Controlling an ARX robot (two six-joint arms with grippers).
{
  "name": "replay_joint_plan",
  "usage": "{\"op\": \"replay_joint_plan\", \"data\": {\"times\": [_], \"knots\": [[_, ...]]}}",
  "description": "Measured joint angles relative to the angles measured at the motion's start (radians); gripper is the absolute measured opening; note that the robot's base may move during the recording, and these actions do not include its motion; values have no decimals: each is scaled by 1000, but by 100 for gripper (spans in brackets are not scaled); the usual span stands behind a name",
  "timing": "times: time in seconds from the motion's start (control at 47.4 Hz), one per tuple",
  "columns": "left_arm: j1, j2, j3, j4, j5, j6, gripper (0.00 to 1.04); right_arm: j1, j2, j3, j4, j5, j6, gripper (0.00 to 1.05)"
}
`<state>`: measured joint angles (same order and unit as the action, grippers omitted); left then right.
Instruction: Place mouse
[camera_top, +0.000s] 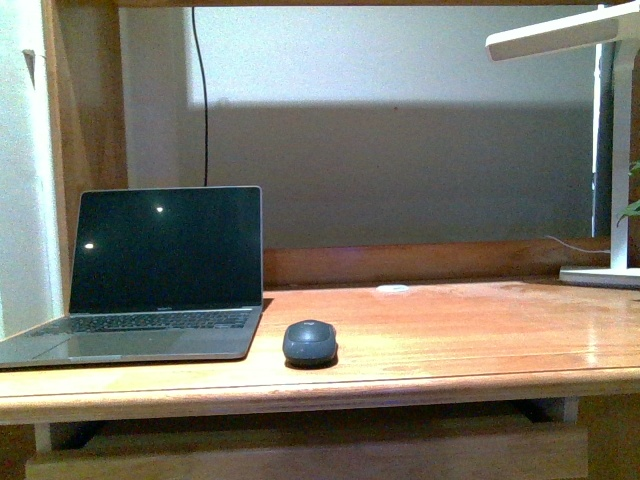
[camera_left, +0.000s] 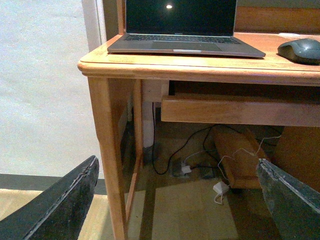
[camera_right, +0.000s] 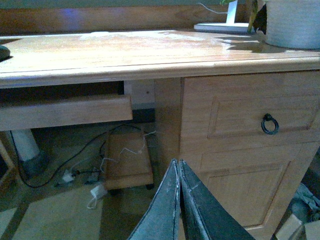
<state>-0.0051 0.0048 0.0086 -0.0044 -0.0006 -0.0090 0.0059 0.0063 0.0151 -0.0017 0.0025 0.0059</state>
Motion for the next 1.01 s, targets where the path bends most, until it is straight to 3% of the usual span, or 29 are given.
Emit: {"op": "replay_joint_plan", "data": {"times": [0.063, 0.591, 1.014], "knots": [[0, 0, 0, 0, 0, 0, 97, 0, 0, 0, 0, 0, -2, 7], [0, 0, 0, 0, 0, 0, 97, 0, 0, 0, 0, 0, -2, 97], [0, 0, 0, 0, 0, 0, 97, 0, 0, 0, 0, 0, -2, 97]]}}
